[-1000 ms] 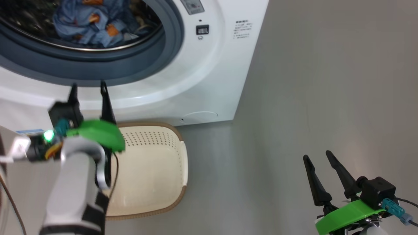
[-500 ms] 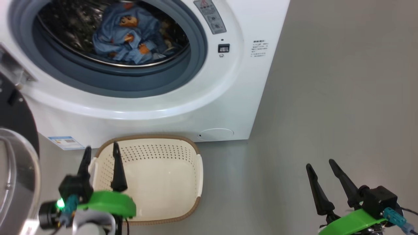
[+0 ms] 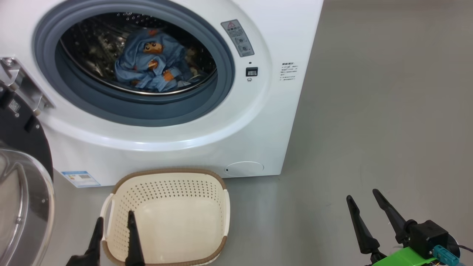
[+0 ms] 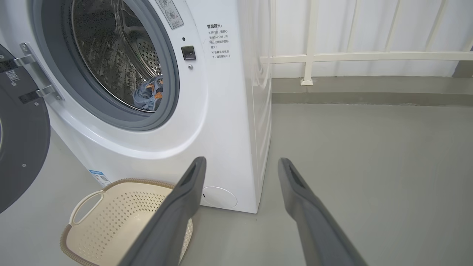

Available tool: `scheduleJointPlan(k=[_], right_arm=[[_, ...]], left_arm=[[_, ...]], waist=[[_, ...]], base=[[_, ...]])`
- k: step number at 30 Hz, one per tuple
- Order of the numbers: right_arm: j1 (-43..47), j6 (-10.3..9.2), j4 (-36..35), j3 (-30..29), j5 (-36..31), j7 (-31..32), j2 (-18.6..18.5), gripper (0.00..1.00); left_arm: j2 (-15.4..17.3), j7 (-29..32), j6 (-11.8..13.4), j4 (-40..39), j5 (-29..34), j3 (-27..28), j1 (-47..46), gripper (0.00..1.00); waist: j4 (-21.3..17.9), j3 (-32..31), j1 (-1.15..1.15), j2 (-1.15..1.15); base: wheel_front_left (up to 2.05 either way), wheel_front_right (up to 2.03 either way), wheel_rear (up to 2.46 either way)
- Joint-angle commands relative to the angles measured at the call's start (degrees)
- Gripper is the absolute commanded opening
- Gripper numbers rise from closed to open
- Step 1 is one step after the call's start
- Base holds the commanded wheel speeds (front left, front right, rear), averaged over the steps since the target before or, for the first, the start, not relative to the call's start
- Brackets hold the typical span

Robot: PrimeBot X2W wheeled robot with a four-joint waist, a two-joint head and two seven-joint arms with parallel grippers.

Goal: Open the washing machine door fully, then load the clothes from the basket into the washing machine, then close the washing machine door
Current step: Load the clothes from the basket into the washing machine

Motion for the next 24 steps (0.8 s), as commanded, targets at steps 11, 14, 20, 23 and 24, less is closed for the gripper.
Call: scheduleJointPlan(k=[11,14,20,23,24], right_arm=[[1.8,0.09,-2.6,0.7,-2.2,-0.3,-0.3,1.00],[2.0,0.09,-2.7,0.7,-2.3,-0.3,-0.2,1.00],[2.2,0.09,-2.8,0.9,-2.6,-0.3,-0.3,1.00],[2.1,0.09,-2.8,1.3,-2.8,-0.3,-0.3,1.00],[2.1,0.09,-2.8,1.4,-2.8,-0.3,-0.3,1.00]], left_arm=[[0.7,-0.4,0.1,-4.6,-0.5,3.3,4.3,1.00],[0.7,-0.4,0.0,-4.9,-0.5,3.2,4.4,1.00],[0.7,-0.4,-0.8,-4.6,-0.3,3.1,4.0,1.00],[0.7,-0.4,-1.4,-4.2,-0.2,3.0,3.7,1.00],[0.7,-0.4,-1.6,-4.0,-0.1,3.0,3.5,1.00]], waist=[[-1.2,-3.0,0.00,0.00],[-1.0,-3.3,0.00,0.00],[0.1,-4.1,0.00,0.00],[0.4,-4.4,0.00,0.00],[0.5,-4.6,0.00,0.00]], base=[[0.00,0.00,0.00],[0.00,0.00,0.00],[0.00,0.00,0.00],[0.00,0.00,0.00],[0.00,0.00,0.00]])
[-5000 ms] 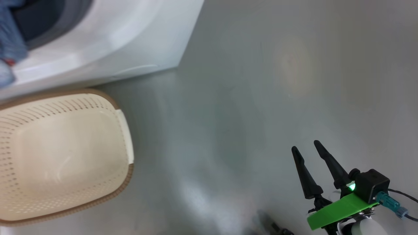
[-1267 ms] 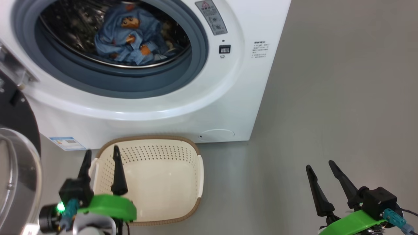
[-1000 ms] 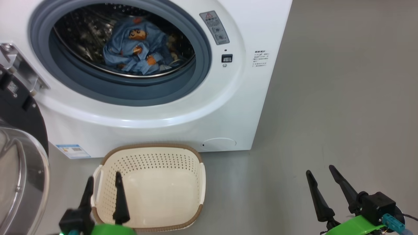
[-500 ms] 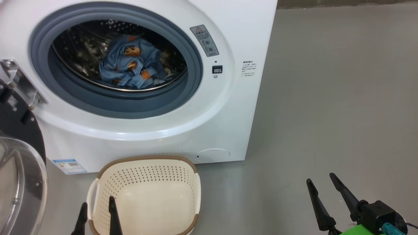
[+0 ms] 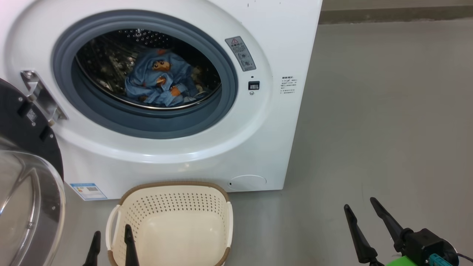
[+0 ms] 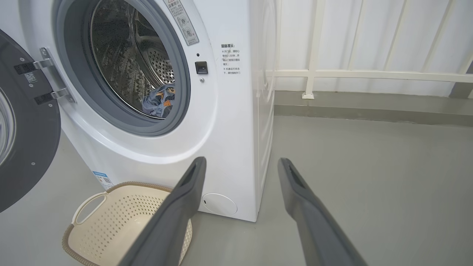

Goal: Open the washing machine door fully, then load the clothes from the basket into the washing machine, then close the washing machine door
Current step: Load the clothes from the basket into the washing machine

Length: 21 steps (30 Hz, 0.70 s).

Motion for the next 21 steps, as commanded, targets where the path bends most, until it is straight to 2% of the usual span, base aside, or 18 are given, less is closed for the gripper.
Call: scheduleJointPlan(k=[1,14,21], right_arm=[[-0.1,0.09,-1.5,1.5,-0.4,-0.3,-0.6,1.00],[0.0,0.09,-1.0,2.9,-0.4,-0.3,-0.6,1.00],[0.3,0.09,-1.0,2.7,-0.5,-0.3,-0.6,1.00]], left_arm=[[0.5,-0.4,-0.2,-0.9,0.4,1.8,-1.9,1.00],[0.5,-0.4,-2.0,1.5,0.8,1.7,-3.3,1.00],[0.5,-0.4,-1.4,2.1,1.2,2.5,-2.7,1.00]], waist=[[0.2,-0.4,0.00,0.00],[0.4,-2.1,0.00,0.00],[0.7,-2.1,0.00,0.00]], base=[[0.00,0.00,0.00],[0.00,0.00,0.00],[-0.08,0.08,0.00]])
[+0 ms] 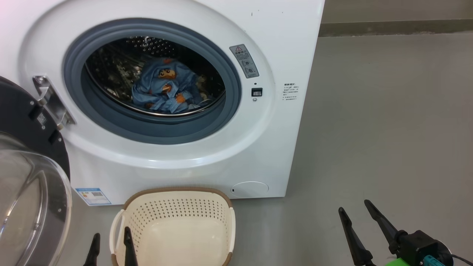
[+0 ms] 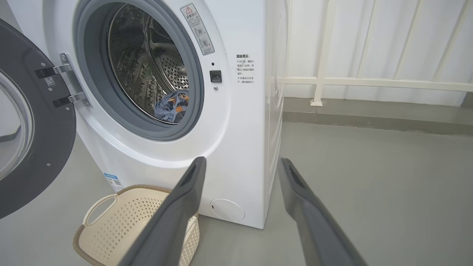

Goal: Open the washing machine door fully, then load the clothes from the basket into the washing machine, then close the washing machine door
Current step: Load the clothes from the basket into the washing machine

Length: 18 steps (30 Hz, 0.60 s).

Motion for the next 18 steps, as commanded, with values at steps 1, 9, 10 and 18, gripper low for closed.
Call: scheduleJointPlan(k=[1,9,10,18], right_arm=[[0.2,0.09,-1.3,1.3,-0.4,-0.3,-0.7,1.00],[0.2,0.09,-1.4,1.2,-0.3,-0.3,-0.5,1.00],[0.2,0.09,-1.4,1.3,-0.3,-0.3,-0.5,1.00],[0.0,0.09,-1.3,1.2,-0.2,-0.3,-0.7,1.00]], left_arm=[[0.5,-0.4,0.4,-1.0,0.4,2.0,-1.8,1.00],[0.5,-0.4,0.8,-1.2,-0.1,1.8,-1.6,1.00],[0.5,-0.4,0.9,-1.2,-0.1,1.8,-1.6,1.00],[0.5,-0.4,1.4,-1.3,-0.2,1.8,-1.6,1.00]], waist=[[0.1,0.1,0.00,0.00],[0.1,0.2,0.00,0.00],[0.0,0.2,0.00,0.00],[-0.2,0.7,0.00,0.00]], base=[[-0.46,0.46,0.00],[-0.10,0.10,0.00],[0.00,0.00,0.00],[0.00,0.00,0.00]])
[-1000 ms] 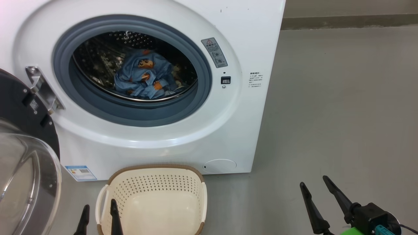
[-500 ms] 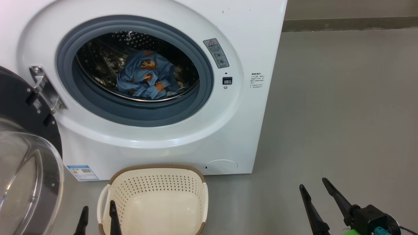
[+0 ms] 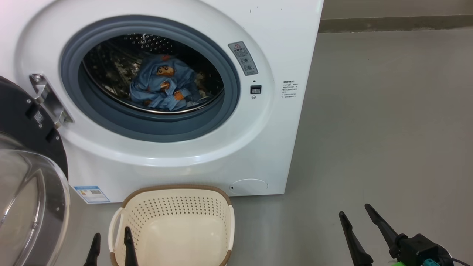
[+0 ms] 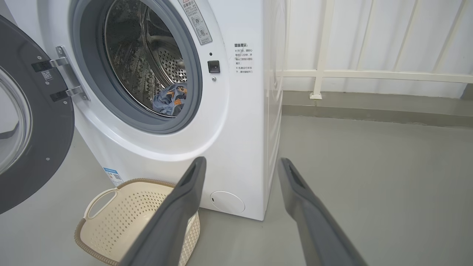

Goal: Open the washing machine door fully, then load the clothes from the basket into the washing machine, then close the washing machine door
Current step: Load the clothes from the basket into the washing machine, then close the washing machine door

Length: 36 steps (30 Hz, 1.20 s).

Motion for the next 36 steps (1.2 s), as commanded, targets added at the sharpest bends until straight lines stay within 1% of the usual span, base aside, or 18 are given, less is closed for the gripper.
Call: scheduleJointPlan(k=[1,11,15,29,36], right_arm=[[-1.0,0.09,-1.3,1.2,-0.2,-0.3,-0.8,1.00],[-1.1,0.09,-1.3,1.1,0.0,-0.3,-0.7,1.00],[-1.2,0.09,-1.4,1.2,0.0,-0.3,-0.7,1.00],[-2.1,0.09,-1.4,1.0,0.3,-0.3,-1.1,1.00],[-2.2,0.09,-1.2,1.0,0.4,-0.3,-1.0,1.00]], left_arm=[[0.5,-0.4,0.3,-1.3,-0.1,1.8,-1.6,1.00],[0.5,-0.4,0.6,-1.4,-0.7,1.5,-1.7,1.00],[0.5,-0.4,0.4,-1.5,-0.6,1.4,-1.7,1.00],[0.5,-0.4,1.2,-2.0,-0.5,1.0,-2.8,1.00],[0.5,-0.4,1.5,-2.2,-0.4,0.8,-2.8,1.00]], waist=[[-0.1,0.1,0.00,0.00],[-0.1,0.6,0.00,0.00],[-0.2,0.8,0.00,0.00],[0.0,2.3,0.00,0.00],[0.3,2.5,0.00,0.00]], base=[[0.00,0.00,0.00],[-0.23,0.23,0.00],[-0.86,0.86,0.00],[-1.30,1.30,0.00],[-0.42,0.42,0.00]])
